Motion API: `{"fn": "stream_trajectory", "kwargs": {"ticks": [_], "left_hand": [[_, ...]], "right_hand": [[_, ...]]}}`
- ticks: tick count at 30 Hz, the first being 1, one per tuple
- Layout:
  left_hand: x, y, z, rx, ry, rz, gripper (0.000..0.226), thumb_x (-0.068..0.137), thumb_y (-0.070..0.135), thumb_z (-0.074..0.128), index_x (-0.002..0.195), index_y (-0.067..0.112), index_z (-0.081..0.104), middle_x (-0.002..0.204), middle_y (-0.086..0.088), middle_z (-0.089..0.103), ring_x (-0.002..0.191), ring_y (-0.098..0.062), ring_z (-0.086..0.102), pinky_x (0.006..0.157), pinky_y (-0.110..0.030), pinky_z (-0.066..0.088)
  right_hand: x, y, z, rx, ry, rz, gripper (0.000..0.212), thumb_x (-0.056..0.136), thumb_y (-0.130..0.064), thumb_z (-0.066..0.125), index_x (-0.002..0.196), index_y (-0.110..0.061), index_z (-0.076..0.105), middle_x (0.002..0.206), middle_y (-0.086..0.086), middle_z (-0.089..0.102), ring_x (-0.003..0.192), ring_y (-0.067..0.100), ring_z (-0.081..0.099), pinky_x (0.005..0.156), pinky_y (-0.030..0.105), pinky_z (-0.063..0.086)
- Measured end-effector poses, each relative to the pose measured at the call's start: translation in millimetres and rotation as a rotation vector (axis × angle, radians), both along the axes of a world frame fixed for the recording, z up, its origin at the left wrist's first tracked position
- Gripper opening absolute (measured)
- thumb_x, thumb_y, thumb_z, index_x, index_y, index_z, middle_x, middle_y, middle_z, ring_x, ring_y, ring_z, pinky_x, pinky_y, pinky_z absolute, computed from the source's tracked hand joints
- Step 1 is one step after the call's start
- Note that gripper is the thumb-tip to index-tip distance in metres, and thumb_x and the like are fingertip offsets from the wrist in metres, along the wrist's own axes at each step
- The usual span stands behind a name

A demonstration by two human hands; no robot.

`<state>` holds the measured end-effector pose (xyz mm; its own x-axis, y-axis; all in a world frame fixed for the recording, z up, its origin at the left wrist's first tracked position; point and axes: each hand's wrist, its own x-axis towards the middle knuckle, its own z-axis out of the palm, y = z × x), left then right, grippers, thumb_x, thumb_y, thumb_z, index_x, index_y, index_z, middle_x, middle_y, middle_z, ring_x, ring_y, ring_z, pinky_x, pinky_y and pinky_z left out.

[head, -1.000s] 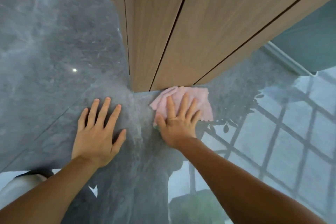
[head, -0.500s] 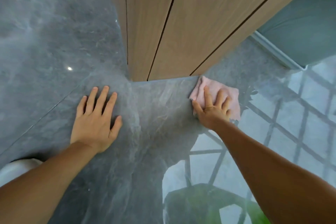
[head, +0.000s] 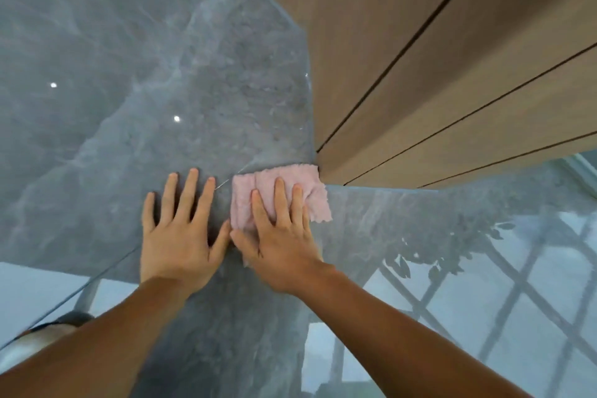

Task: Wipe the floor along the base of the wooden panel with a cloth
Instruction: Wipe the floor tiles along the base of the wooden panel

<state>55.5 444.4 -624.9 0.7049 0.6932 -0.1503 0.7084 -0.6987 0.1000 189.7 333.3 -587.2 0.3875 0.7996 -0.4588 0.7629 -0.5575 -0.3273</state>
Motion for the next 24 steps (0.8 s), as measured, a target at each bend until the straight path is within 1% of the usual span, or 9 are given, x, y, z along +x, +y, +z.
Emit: {"fn": "stream_trajectory", "kwargs": {"ticks": [3, 6, 10, 12, 15, 18, 20, 21, 24], "left_hand": [[-1.4, 1.7, -1.0, -0.002, -0.013, 0.01, 0.076, 0.088, 0.06, 0.033, 0.154, 0.021, 0.028, 0.164, -0.008, 0.026, 0.152, -0.034, 0.018, 0.12, -0.058, 0.012], [0.7, -0.5, 1.5, -0.015, -0.021, 0.018, 0.074, 0.09, 0.058, 0.031, 0.153, 0.021, 0.029, 0.164, -0.008, 0.027, 0.152, -0.034, 0.019, 0.12, -0.058, 0.013], [0.3, 0.7, 1.1, -0.011, -0.038, 0.019, 0.073, 0.089, 0.055, 0.035, 0.153, 0.018, 0.032, 0.163, -0.01, 0.03, 0.151, -0.036, 0.021, 0.12, -0.059, 0.013], [0.2, 0.0, 0.5, -0.018, -0.035, 0.011, 0.074, 0.089, 0.055, 0.035, 0.153, 0.019, 0.031, 0.163, -0.01, 0.029, 0.151, -0.036, 0.021, 0.12, -0.059, 0.013], [-1.2, 0.1, 3.5, -0.038, -0.019, 0.016, 0.073, 0.09, 0.056, 0.033, 0.153, 0.019, 0.03, 0.163, -0.009, 0.028, 0.151, -0.036, 0.02, 0.12, -0.059, 0.014], [-0.4, 1.2, 7.4, -0.064, 0.0, 0.019, 0.073, 0.09, 0.059, 0.031, 0.154, 0.021, 0.029, 0.164, -0.007, 0.026, 0.152, -0.034, 0.018, 0.12, -0.059, 0.012], [1.1, 2.6, 8.5, -0.092, 0.014, 0.022, 0.075, 0.089, 0.06, 0.031, 0.154, 0.022, 0.027, 0.165, -0.007, 0.024, 0.153, -0.033, 0.016, 0.12, -0.059, 0.012], [1.5, 2.8, 9.1, -0.101, 0.031, 0.017, 0.076, 0.089, 0.06, 0.032, 0.154, 0.023, 0.025, 0.165, -0.008, 0.023, 0.153, -0.034, 0.016, 0.12, -0.06, 0.013], [2.4, 3.4, 10.5, -0.115, 0.06, 0.0, 0.079, 0.086, 0.06, 0.034, 0.155, 0.022, 0.024, 0.166, -0.009, 0.021, 0.153, -0.035, 0.015, 0.119, -0.061, 0.014]], "right_hand": [[20.8, 36.7, 0.0, 0.002, -0.039, 0.066, 0.076, 0.094, -0.059, 0.03, 0.153, -0.025, -0.004, 0.162, 0.016, -0.018, 0.144, 0.043, -0.024, 0.118, 0.058, -0.004], [68.4, 104.4, -3.2, -0.025, -0.136, 0.094, 0.073, 0.095, -0.058, 0.033, 0.153, -0.029, -0.001, 0.163, 0.014, -0.012, 0.146, 0.044, -0.018, 0.118, 0.059, -0.001], [146.4, 212.7, 1.3, -0.089, -0.129, -0.057, 0.065, 0.093, -0.06, 0.029, 0.151, -0.043, 0.004, 0.164, 0.008, -0.011, 0.148, 0.04, -0.014, 0.12, 0.055, -0.003], [162.4, 233.1, 0.2, -0.092, -0.098, -0.177, 0.062, 0.093, -0.06, 0.028, 0.15, -0.047, 0.006, 0.164, 0.005, -0.012, 0.148, 0.04, -0.013, 0.119, 0.055, -0.005], [135.8, 202.6, -6.9, -0.001, -0.145, -0.198, 0.061, 0.094, -0.056, 0.032, 0.15, -0.045, 0.011, 0.165, 0.008, -0.004, 0.148, 0.042, -0.008, 0.121, 0.053, -0.003], [67.3, 108.3, -15.9, 0.109, -0.222, -0.204, 0.06, 0.096, -0.055, 0.032, 0.151, -0.044, 0.011, 0.164, 0.012, 0.0, 0.148, 0.042, -0.006, 0.122, 0.053, 0.0], [11.7, 38.7, -15.8, 0.094, -0.252, -0.207, 0.061, 0.096, -0.058, 0.027, 0.15, -0.046, 0.003, 0.164, 0.011, -0.003, 0.148, 0.041, -0.007, 0.122, 0.054, 0.002], [-13.5, 12.4, -15.2, 0.058, -0.255, -0.206, 0.062, 0.095, -0.061, 0.023, 0.149, -0.048, -0.003, 0.164, 0.01, -0.007, 0.148, 0.041, -0.011, 0.122, 0.054, 0.002], [-45.6, -9.3, -12.5, -0.041, -0.176, -0.262, 0.062, 0.09, -0.067, 0.016, 0.142, -0.056, -0.016, 0.163, 0.007, -0.017, 0.145, 0.039, -0.025, 0.118, 0.053, -0.004]]}}
